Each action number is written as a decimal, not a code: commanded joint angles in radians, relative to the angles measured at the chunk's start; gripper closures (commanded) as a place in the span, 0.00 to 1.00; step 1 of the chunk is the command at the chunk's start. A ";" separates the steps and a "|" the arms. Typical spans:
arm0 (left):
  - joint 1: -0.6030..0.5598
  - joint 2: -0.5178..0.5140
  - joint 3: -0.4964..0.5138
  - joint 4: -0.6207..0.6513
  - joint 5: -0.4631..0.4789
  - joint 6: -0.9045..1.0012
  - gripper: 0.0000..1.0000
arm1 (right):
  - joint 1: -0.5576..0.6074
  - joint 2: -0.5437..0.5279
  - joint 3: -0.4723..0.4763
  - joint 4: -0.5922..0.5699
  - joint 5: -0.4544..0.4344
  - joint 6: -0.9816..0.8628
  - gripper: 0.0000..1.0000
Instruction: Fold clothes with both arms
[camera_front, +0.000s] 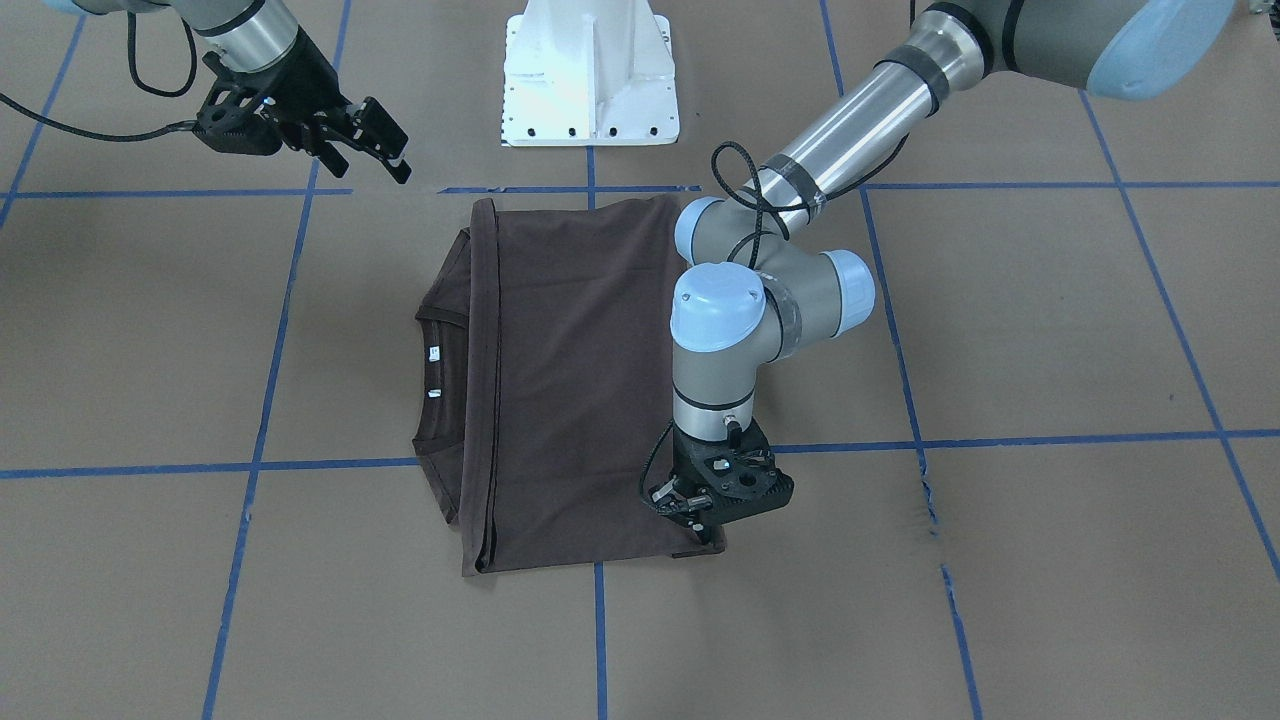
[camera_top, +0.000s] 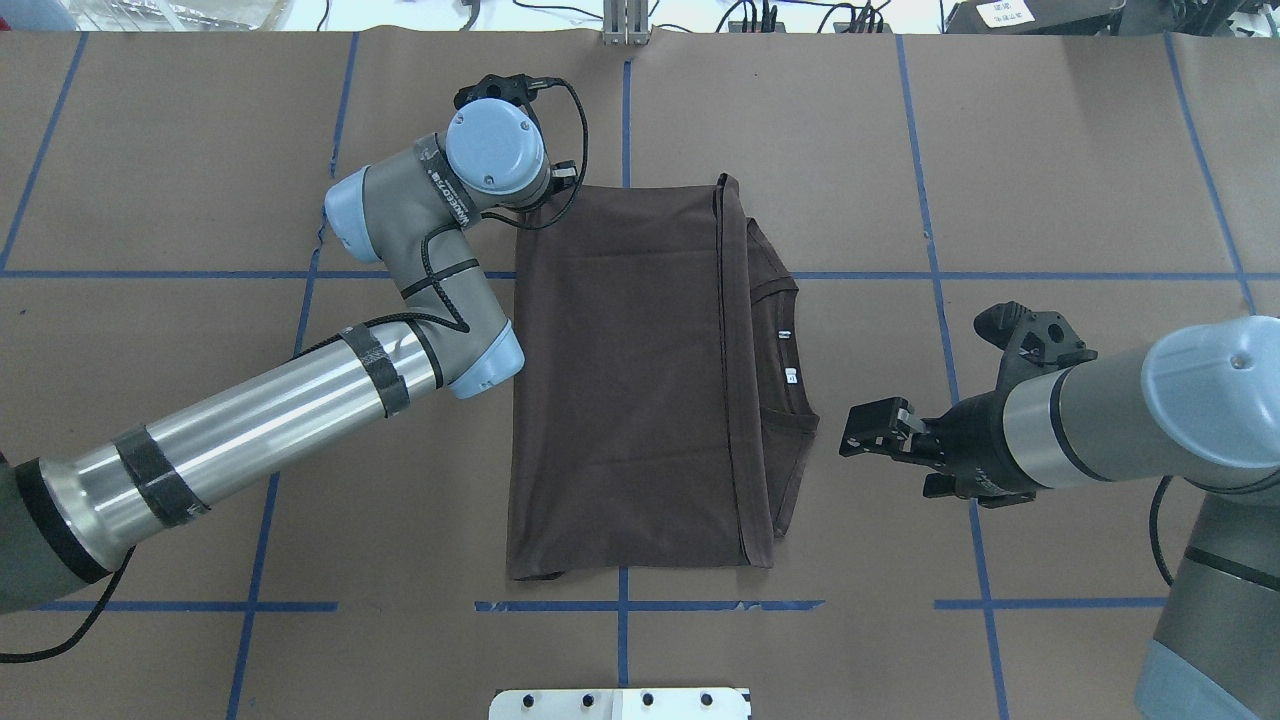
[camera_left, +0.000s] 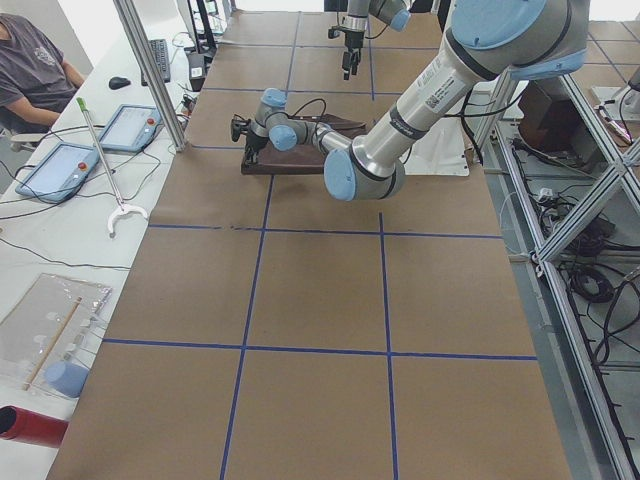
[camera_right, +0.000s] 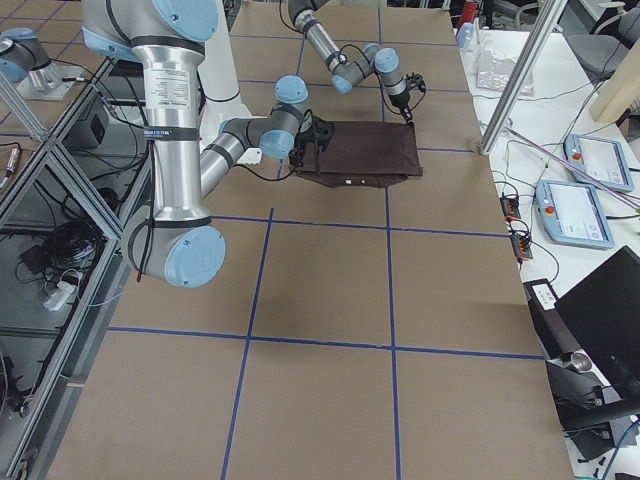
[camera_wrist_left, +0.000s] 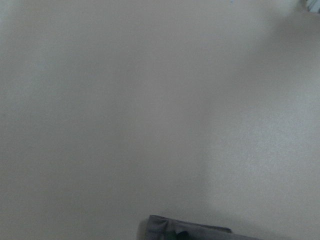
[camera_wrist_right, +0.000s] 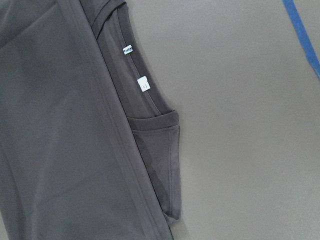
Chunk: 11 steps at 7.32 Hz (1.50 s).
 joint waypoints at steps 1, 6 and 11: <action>-0.001 -0.003 0.014 -0.046 0.030 0.024 1.00 | 0.000 0.026 -0.021 0.000 -0.001 0.000 0.00; -0.065 0.000 -0.006 -0.044 0.010 0.165 0.00 | 0.016 0.090 -0.097 -0.026 -0.016 -0.050 0.00; -0.064 0.187 -0.489 0.316 -0.094 0.296 0.00 | -0.059 0.398 -0.289 -0.394 -0.073 -0.222 0.00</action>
